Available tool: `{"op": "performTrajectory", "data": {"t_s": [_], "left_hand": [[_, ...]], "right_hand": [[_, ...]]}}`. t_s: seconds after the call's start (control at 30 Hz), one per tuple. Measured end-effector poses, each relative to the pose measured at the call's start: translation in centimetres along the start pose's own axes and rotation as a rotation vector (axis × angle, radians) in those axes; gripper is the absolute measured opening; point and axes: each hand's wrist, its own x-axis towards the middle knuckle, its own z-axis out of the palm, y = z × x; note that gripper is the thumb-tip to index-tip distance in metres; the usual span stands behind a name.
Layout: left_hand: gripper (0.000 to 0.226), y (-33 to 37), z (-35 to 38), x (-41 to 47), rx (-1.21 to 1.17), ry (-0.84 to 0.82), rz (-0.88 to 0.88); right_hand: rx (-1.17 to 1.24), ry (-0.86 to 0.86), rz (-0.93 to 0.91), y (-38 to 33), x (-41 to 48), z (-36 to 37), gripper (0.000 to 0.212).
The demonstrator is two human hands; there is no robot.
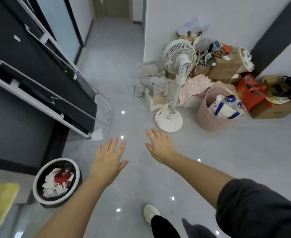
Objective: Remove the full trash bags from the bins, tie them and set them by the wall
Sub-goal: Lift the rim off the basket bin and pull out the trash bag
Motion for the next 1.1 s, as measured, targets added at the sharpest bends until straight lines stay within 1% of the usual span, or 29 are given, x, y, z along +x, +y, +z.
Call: {"op": "performTrajectory", "data": {"t_s": [0.07, 0.17, 0.33, 0.4, 0.47, 0.63, 0.8, 0.9, 1.0, 1.1], "left_hand": [[0.068, -4.4, 0.9, -1.2, -0.006, -0.022, -0.027], [0.067, -11.1, 3.1, -3.5, -0.001, -0.061, -0.016], [0.065, -21.6, 8.9, -7.3, -0.006, -0.195, -0.029], [0.064, -25.7, 12.1, -8.1, -0.023, -0.237, -0.053], [0.060, -29.6, 16.0, -7.9, -0.032, -0.241, -0.086], [0.054, -38.0, 29.3, -6.7, -0.016, -0.233, -0.142], [0.053, -45.3, 42.3, -7.0, 0.029, -0.221, -0.307], [0.056, -49.2, 47.5, -7.9, -0.037, -0.160, -0.574], [0.054, -51.3, 50.6, -9.2, -0.153, -0.096, -0.754], [0.046, -52.1, 52.3, -9.8, -0.273, -0.027, -0.837]], "right_hand": [[-0.002, -0.023, -0.010, -4.1, 1.5, 1.5, 0.056], [0.008, -0.070, 0.002, -10.5, 2.8, 4.6, 0.057], [0.077, -0.162, 0.050, -20.2, 4.3, 12.8, 0.058], [0.108, -0.205, 0.064, -23.5, 5.8, 16.7, 0.057], [0.122, -0.229, 0.068, -26.1, 8.5, 20.8, 0.057], [0.129, -0.302, -0.004, -29.7, 16.6, 34.5, 0.058], [0.233, -0.414, 0.029, -31.6, 23.8, 47.0, 0.059], [0.268, -0.417, 0.028, -32.4, 27.3, 51.1, 0.059], [0.303, -0.396, 0.017, -33.1, 29.3, 53.3, 0.048], [0.254, -0.368, -0.001, -33.8, 30.0, 54.5, 0.031]]}}
